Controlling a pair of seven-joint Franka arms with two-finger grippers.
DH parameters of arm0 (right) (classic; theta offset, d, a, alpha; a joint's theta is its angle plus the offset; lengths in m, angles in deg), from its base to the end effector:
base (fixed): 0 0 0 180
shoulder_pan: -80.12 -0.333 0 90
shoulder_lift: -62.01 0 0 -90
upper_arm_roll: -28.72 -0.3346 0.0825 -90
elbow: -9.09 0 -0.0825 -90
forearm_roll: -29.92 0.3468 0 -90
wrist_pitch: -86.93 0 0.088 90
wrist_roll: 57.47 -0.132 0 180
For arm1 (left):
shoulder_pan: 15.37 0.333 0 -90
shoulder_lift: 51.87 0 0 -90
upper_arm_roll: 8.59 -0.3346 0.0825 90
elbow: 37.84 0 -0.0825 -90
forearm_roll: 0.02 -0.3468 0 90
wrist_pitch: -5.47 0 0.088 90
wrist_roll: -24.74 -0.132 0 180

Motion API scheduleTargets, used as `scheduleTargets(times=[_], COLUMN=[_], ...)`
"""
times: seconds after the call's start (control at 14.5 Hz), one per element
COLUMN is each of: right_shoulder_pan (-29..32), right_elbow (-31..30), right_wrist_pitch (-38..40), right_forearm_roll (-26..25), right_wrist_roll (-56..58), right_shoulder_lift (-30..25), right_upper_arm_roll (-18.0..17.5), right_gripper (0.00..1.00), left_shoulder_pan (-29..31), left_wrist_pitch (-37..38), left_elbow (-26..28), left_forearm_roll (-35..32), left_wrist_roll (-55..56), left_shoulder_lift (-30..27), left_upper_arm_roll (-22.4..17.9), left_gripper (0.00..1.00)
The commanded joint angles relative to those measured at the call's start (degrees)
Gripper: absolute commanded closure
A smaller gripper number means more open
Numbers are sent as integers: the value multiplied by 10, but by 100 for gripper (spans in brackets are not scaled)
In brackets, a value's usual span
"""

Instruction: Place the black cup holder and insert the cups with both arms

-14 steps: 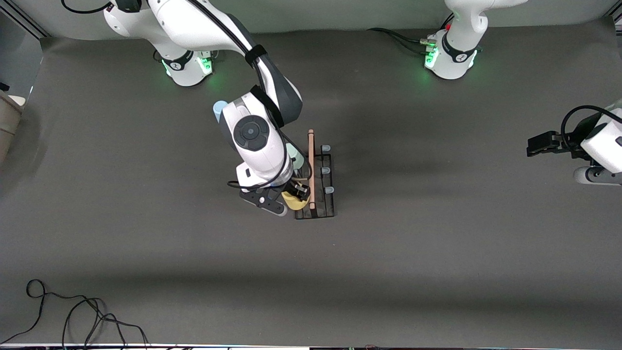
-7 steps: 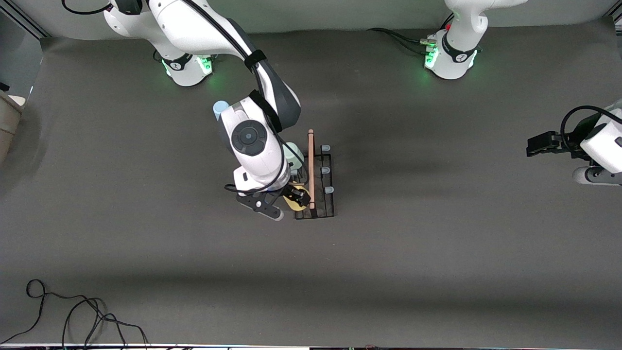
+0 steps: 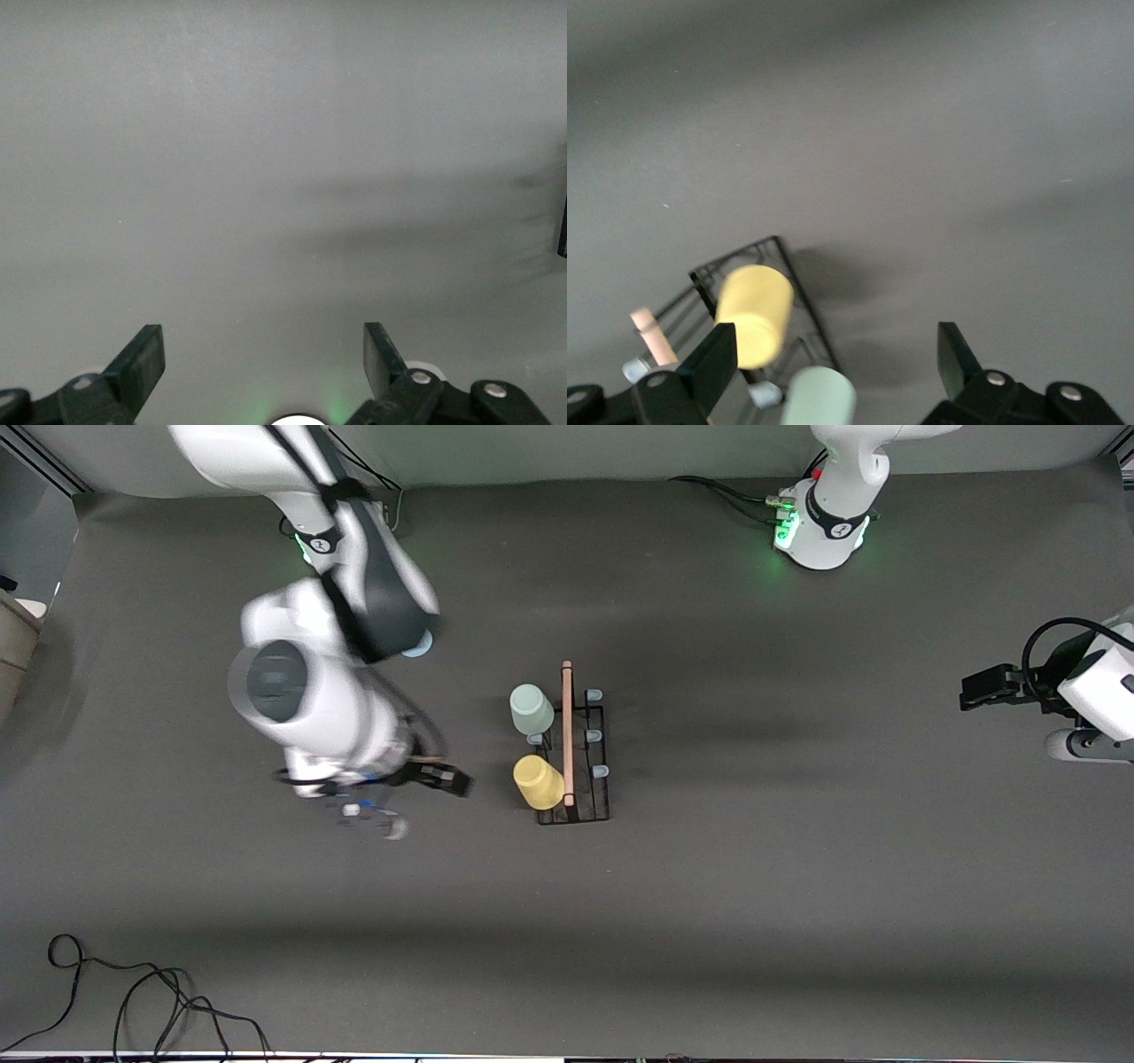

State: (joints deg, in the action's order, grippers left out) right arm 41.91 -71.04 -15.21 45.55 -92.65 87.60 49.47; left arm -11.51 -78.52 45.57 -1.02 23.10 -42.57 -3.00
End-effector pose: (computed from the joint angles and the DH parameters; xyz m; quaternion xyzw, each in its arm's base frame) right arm 0.5991 0.2634 0.4619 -0.9838 0.1695 0.0397 0.0425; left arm 0.5525 -0.0098 0.5724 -0.9967 0.0290 0.0756 0.0009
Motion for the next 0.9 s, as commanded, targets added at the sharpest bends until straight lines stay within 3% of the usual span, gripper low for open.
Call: scheduleTargets(times=[0.0, 0.14, 0.34, 0.48, 0.62, 0.83], right_shoulder_pan=[57, 71, 71, 69, 69, 67], right_elbow=[-11, -11, -11, -13, -14, -17], right_wrist_pitch=[74, 135, 195, 209, 217, 218], right_forearm_roll=[-16, -49, -54, -67, -106, -120], right_wrist_roll=[102, 181, 279, 304, 309, 308], right_shoulder_lift=[-48, -72, -106, -130, -144, -145], right_upper_arm_roll=[1, 31, 104, 133, 137, 138], right_gripper=[0, 0, 0, 0, 0, 0], left_shoulder_pan=[1, 1, 1, 1, 1, 1], left_wrist_pitch=[1, 1, -1, -3, -3, -5], left_elbow=[3, 4, 4, 4, 3, 3], left_forearm_roll=[-7, -7, -8, -8, -8, -8], left_wrist_roll=[7, 7, 7, 7, 7, 5], left_shoulder_lift=[-7, -7, -7, -7, -7, -8], left_upper_arm_roll=[2, 2, 2, 2, 2, 2], left_gripper=[0, 0, 0, 0, 0, 0])
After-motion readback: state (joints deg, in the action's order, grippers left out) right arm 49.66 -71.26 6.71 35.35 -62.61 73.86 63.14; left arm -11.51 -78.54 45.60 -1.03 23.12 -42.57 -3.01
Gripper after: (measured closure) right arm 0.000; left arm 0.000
